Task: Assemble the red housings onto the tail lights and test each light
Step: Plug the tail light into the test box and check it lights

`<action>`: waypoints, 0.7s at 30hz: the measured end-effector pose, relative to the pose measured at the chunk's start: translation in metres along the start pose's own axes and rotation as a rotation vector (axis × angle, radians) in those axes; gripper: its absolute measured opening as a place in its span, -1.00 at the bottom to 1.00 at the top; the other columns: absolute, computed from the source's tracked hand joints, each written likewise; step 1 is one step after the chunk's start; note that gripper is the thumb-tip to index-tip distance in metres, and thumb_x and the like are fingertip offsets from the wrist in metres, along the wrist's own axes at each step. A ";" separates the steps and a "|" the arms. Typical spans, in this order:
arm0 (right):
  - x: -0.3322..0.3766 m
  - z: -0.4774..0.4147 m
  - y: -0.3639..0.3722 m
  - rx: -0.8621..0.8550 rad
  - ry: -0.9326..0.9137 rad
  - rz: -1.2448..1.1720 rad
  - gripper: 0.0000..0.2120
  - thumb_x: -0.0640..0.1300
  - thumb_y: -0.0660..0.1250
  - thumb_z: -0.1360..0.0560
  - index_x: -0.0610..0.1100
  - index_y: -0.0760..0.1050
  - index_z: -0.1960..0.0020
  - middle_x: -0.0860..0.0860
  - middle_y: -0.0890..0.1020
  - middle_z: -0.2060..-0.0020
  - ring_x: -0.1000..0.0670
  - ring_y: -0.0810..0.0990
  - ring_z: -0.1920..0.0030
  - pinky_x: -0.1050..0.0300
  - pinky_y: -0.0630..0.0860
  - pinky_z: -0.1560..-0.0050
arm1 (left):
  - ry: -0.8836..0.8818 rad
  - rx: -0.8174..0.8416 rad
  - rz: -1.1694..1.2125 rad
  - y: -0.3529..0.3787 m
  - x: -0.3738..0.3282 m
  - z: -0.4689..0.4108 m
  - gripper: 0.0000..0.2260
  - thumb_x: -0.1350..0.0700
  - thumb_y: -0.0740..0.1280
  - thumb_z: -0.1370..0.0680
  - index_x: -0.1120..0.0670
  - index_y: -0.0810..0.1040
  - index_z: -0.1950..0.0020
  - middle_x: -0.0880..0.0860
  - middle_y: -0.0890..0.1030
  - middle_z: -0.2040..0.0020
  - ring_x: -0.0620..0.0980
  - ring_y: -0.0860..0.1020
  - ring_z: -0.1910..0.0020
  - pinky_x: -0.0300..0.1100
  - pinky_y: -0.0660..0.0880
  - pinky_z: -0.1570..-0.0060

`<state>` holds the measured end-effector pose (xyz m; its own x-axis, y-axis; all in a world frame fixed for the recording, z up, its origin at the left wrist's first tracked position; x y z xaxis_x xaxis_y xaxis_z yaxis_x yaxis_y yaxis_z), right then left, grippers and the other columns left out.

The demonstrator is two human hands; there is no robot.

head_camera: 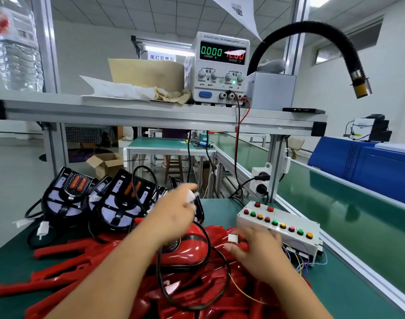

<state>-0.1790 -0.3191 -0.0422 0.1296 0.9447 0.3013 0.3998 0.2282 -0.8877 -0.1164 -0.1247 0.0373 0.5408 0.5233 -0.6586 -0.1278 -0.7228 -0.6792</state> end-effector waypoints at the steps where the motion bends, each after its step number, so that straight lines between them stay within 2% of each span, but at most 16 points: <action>1: -0.002 0.000 0.003 0.029 0.028 0.043 -0.53 0.38 0.23 -0.45 0.21 0.45 -0.28 0.20 0.50 -0.18 0.10 0.37 -0.31 0.00 0.09 -0.35 | -0.028 -0.072 0.114 -0.018 0.010 0.002 -0.61 0.15 0.17 -0.65 -0.10 0.33 -0.47 0.06 0.54 -0.22 0.02 0.53 0.00 -0.20 0.38 0.13; 3: -0.001 -0.002 0.003 0.029 0.024 0.066 -0.37 0.41 0.22 -0.44 0.15 0.35 -0.43 0.15 0.36 -0.34 0.07 0.23 -0.42 0.01 0.04 -0.41 | -0.080 -0.214 0.364 -0.055 0.035 0.014 -0.68 0.16 0.18 -0.66 -0.18 0.43 -0.35 0.05 0.54 -0.18 0.00 0.48 0.01 -0.12 0.41 0.04; 6: 0.014 -0.005 -0.004 -0.021 -0.059 0.015 -0.26 0.40 0.23 -0.44 0.05 0.28 -0.50 0.13 0.30 -0.41 0.09 0.20 -0.45 0.07 0.12 -0.47 | -0.127 -0.321 0.594 -0.092 0.070 0.038 -0.68 0.18 0.18 -0.67 -0.28 0.50 -0.14 0.11 0.56 -0.14 -0.04 0.46 0.11 -0.16 0.46 0.06; 8: 0.034 -0.010 -0.009 0.008 -0.135 -0.029 -0.20 0.41 0.26 -0.41 0.04 0.22 -0.52 0.12 0.29 -0.44 0.08 0.20 -0.46 0.09 0.14 -0.48 | -0.140 -0.276 0.562 -0.100 0.089 0.048 -0.67 0.16 0.19 -0.66 -0.31 0.50 -0.16 0.10 0.60 -0.13 -0.05 0.52 0.03 -0.11 0.48 -0.09; 9: 0.046 -0.014 -0.009 0.051 -0.172 -0.050 -0.16 0.42 0.28 -0.39 0.04 0.18 -0.54 0.11 0.27 -0.47 0.07 0.19 -0.47 0.09 0.14 -0.49 | -0.153 -0.223 0.490 -0.100 0.097 0.051 -0.67 0.13 0.21 -0.66 -0.34 0.49 -0.19 0.10 0.59 -0.15 -0.01 0.52 -0.08 -0.07 0.43 -0.21; 10: 0.058 -0.018 -0.008 0.113 -0.206 -0.062 -0.10 0.42 0.30 -0.37 0.04 0.12 -0.55 0.09 0.24 -0.49 0.05 0.18 -0.49 0.08 0.13 -0.50 | -0.167 -0.166 0.395 -0.099 0.103 0.051 -0.68 0.10 0.24 -0.64 -0.36 0.48 -0.21 0.11 0.57 -0.18 0.04 0.51 -0.19 -0.08 0.38 -0.24; 12: 0.083 -0.027 -0.003 0.265 -0.266 -0.039 0.02 0.42 0.36 -0.32 0.03 0.00 -0.58 0.07 0.15 -0.54 0.03 0.11 -0.52 0.02 0.10 -0.52 | -0.182 -0.070 0.257 -0.095 0.111 0.052 -0.68 0.08 0.29 -0.62 -0.36 0.48 -0.22 0.11 0.58 -0.17 0.06 0.51 -0.23 -0.15 0.36 -0.16; 14: 0.101 -0.034 0.004 0.425 -0.300 0.043 0.17 0.44 0.41 -0.24 0.08 -0.18 -0.58 0.12 -0.03 -0.57 0.02 -0.04 -0.56 -0.12 -0.02 -0.54 | -0.205 0.026 0.282 -0.089 0.114 0.054 -0.69 0.09 0.28 -0.63 -0.34 0.49 -0.20 -0.01 0.68 0.04 -0.05 0.56 0.04 -0.24 0.40 0.05; 15: 0.106 -0.036 0.008 0.510 -0.310 0.100 0.23 0.45 0.43 -0.21 0.14 -0.29 -0.56 0.15 -0.12 -0.57 0.02 -0.13 -0.57 -0.21 -0.10 -0.53 | -0.223 0.060 0.307 -0.086 0.115 0.055 -0.70 0.11 0.27 -0.63 -0.32 0.49 -0.19 -0.03 0.69 0.13 -0.07 0.51 0.20 -0.27 0.39 0.19; 17: 0.112 -0.037 0.015 0.650 -0.325 0.199 0.28 0.45 0.46 -0.17 0.26 -0.44 -0.47 0.17 -0.25 -0.56 -0.03 -0.24 -0.56 -0.29 -0.19 -0.47 | -0.254 0.077 0.348 -0.082 0.120 0.056 -0.72 0.13 0.27 -0.63 -0.25 0.51 -0.21 -0.01 0.66 0.22 -0.08 0.43 0.34 -0.26 0.37 0.35; 19: 0.114 -0.036 0.019 0.715 -0.333 0.246 0.29 0.43 0.48 -0.17 0.32 -0.51 -0.41 0.16 -0.28 -0.55 -0.07 -0.25 -0.56 -0.30 -0.18 -0.46 | -0.275 0.068 0.394 -0.080 0.124 0.056 -0.73 0.16 0.27 -0.63 -0.20 0.52 -0.21 -0.01 0.64 0.25 -0.12 0.45 0.38 -0.27 0.42 0.37; 21: 0.115 -0.035 0.019 0.721 -0.327 0.227 0.29 0.41 0.50 -0.16 0.36 -0.52 -0.38 0.16 -0.21 -0.56 -0.09 -0.16 -0.56 -0.28 -0.10 -0.49 | -0.287 0.062 0.461 -0.080 0.127 0.056 -0.73 0.20 0.28 -0.63 -0.16 0.53 -0.20 0.00 0.63 0.27 -0.16 0.49 0.40 -0.29 0.45 0.37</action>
<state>-0.1243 -0.2148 -0.0124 -0.1781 0.9815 0.0698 -0.2997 0.0135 -0.9539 -0.0842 0.0250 -0.0105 0.1695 0.2668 -0.9487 -0.3512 -0.8831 -0.3111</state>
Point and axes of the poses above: each hand's wrist, its own z-axis away from the middle knuckle, its own y-axis out of the palm, x = y × z, the point moved 4 cm from there along -z, towards the middle knuckle
